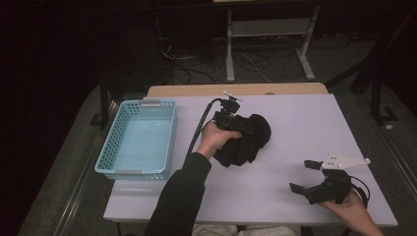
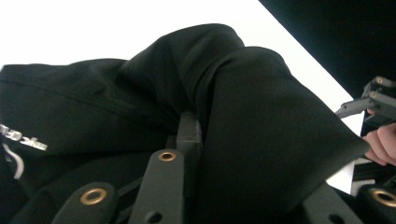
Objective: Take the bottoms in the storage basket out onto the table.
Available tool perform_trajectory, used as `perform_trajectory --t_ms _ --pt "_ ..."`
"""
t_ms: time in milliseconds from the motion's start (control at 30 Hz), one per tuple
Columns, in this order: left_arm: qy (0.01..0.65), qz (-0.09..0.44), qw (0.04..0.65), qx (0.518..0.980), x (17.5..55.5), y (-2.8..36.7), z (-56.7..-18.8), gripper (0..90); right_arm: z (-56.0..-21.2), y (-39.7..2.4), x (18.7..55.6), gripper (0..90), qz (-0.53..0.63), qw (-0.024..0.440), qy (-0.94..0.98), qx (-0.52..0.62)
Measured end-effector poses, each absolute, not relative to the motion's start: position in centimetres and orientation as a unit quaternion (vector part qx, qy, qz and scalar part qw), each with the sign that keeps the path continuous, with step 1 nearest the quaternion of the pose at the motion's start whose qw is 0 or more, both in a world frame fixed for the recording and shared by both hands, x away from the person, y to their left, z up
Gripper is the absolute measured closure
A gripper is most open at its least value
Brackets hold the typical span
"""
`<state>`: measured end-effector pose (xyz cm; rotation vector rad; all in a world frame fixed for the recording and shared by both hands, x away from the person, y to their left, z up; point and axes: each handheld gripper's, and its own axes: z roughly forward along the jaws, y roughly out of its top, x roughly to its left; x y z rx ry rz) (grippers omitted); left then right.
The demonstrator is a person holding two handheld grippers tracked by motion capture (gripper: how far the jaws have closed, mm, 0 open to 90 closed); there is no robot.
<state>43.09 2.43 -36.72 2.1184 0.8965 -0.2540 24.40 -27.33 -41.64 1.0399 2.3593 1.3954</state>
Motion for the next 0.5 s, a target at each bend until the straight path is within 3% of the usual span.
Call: perform_trajectory --t_ms 300,333,500 --pt "0.326 -0.105 0.402 0.849 42.3 1.8 -36.9 53.4 -41.7 -27.3 24.4 0.0 0.473 0.104 0.801 0.353" --pt "0.327 -0.102 0.401 0.85 42.2 1.8 -36.7 46.4 -41.7 -27.3 24.4 0.0 0.473 0.105 0.801 0.353" --pt "0.324 -0.094 0.402 0.851 42.0 2.1 -36.3 38.5 -41.6 -27.3 24.4 0.0 0.473 0.104 0.8 0.353"
